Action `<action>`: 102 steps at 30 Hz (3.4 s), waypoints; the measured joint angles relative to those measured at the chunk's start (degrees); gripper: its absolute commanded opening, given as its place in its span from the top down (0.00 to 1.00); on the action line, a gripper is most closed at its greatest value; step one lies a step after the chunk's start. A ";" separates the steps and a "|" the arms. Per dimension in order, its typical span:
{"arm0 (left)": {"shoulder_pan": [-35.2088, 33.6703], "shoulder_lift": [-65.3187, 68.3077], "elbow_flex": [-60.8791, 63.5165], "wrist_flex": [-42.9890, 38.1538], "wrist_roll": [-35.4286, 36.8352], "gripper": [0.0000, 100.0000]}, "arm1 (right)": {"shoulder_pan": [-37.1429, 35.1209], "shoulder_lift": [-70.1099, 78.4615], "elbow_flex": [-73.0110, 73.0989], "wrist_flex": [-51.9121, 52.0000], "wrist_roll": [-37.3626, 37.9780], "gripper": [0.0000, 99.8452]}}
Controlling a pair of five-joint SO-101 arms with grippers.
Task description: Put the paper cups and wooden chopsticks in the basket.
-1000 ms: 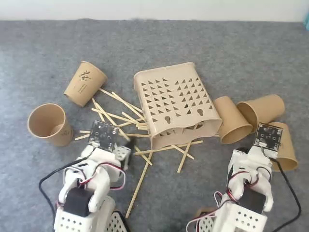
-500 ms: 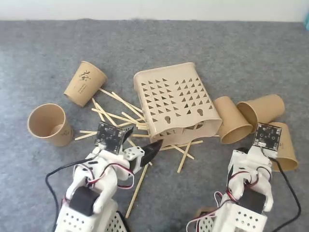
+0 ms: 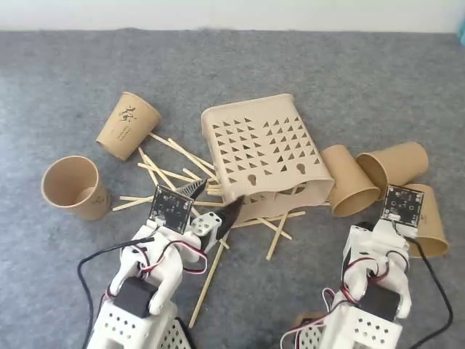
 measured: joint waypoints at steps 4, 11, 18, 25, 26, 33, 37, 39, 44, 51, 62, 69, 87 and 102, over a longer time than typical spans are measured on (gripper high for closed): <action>-0.09 0.00 0.00 -0.44 -2.29 0.75 | 0.00 0.00 0.00 0.00 0.00 0.99; -0.35 0.00 0.00 2.90 -2.99 0.70 | 0.00 0.00 0.00 0.00 0.00 0.99; -0.35 0.00 0.00 5.36 -6.42 0.71 | 0.00 0.00 0.00 0.00 0.00 0.99; -1.76 0.00 0.00 2.73 -6.59 0.71 | 0.00 0.00 0.00 0.00 0.00 0.99; -1.93 0.00 0.00 2.64 -6.59 0.71 | 0.00 0.00 0.00 0.00 0.00 0.99; -4.84 10.11 0.18 -7.82 -7.03 0.70 | 0.00 0.00 0.00 0.00 0.00 0.99; -5.89 22.15 -2.29 -11.34 -8.18 0.71 | 0.00 0.00 0.00 0.00 0.00 0.99; -6.07 28.40 -4.48 -14.24 -8.26 0.71 | 0.00 0.00 0.00 0.00 0.00 0.99; -6.15 43.87 -9.32 -22.68 -6.51 0.80 | 0.00 0.00 0.00 0.00 0.00 0.99; -5.63 61.54 -16.09 -34.37 -5.45 0.99 | 0.00 0.00 0.00 0.00 0.00 0.99; -2.29 66.99 -29.27 -26.81 3.43 0.99 | 0.00 0.00 0.26 0.00 0.00 0.99; -4.92 68.84 -48.18 -6.07 11.87 0.99 | 0.09 0.09 1.05 0.00 0.00 0.99; -10.99 111.74 -104.09 25.85 13.36 0.99 | 0.09 0.00 1.05 0.00 0.00 0.99; -11.08 136.70 -159.21 54.77 13.63 0.93 | 0.00 0.00 1.93 0.00 0.00 0.99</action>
